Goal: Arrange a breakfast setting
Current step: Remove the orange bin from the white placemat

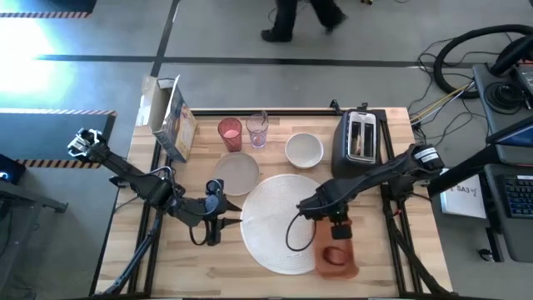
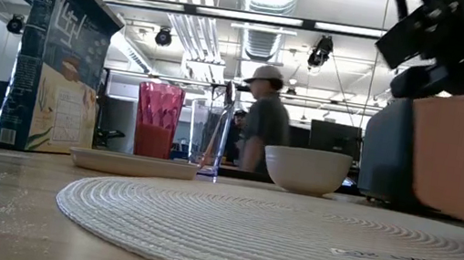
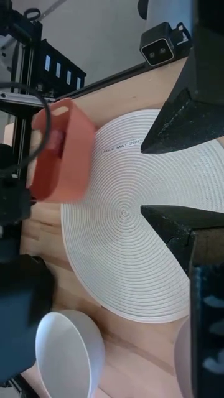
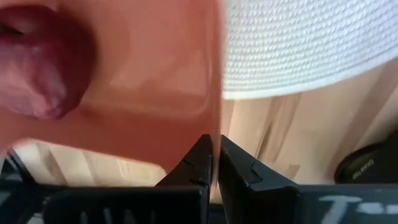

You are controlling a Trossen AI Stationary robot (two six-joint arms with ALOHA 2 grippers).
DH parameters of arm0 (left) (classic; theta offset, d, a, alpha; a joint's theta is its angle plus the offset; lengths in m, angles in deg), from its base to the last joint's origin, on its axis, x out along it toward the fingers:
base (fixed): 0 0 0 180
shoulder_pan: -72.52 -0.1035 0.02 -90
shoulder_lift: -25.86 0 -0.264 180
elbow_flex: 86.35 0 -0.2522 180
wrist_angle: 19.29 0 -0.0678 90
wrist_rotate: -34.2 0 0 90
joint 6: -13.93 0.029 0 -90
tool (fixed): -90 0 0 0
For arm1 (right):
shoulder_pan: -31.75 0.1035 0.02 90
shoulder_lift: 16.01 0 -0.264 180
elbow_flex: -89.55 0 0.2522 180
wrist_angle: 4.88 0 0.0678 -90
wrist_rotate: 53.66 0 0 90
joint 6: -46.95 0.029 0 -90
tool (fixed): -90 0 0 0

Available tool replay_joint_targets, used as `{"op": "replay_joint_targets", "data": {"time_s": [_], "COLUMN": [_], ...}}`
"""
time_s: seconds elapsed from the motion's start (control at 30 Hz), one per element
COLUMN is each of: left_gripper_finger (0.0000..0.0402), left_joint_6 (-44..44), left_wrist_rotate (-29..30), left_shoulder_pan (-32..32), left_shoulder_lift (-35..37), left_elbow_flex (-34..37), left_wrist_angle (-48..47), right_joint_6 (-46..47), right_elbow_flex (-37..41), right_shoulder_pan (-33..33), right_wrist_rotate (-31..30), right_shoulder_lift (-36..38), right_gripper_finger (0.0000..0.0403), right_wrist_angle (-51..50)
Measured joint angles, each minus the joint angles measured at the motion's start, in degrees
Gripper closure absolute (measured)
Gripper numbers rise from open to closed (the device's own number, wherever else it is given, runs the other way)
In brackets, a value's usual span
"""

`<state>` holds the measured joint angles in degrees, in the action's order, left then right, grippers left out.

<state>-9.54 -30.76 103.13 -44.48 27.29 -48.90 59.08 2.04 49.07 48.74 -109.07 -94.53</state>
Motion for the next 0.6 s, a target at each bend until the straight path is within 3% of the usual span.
{"op": "replay_joint_targets", "data": {"time_s": [0.27, 0.6], "left_gripper_finger": [0.0274, 0.0274], "left_joint_6": [0.0, 2.7], "left_wrist_rotate": [0.1, 0.2], "left_shoulder_pan": [-0.1, -0.1], "left_shoulder_lift": [0.0, 0.0], "left_elbow_flex": [0.0, 0.0], "left_wrist_angle": [1.1, 4.6], "right_joint_6": [3.1, 13.9], "right_elbow_flex": [4.7, 14.7], "right_shoulder_pan": [3.8, 11.7], "right_wrist_rotate": [0.3, 8.2], "right_shoulder_lift": [5.4, 9.8], "right_gripper_finger": [0.0394, 0.0394], "right_wrist_angle": [-0.3, 0.4]}}
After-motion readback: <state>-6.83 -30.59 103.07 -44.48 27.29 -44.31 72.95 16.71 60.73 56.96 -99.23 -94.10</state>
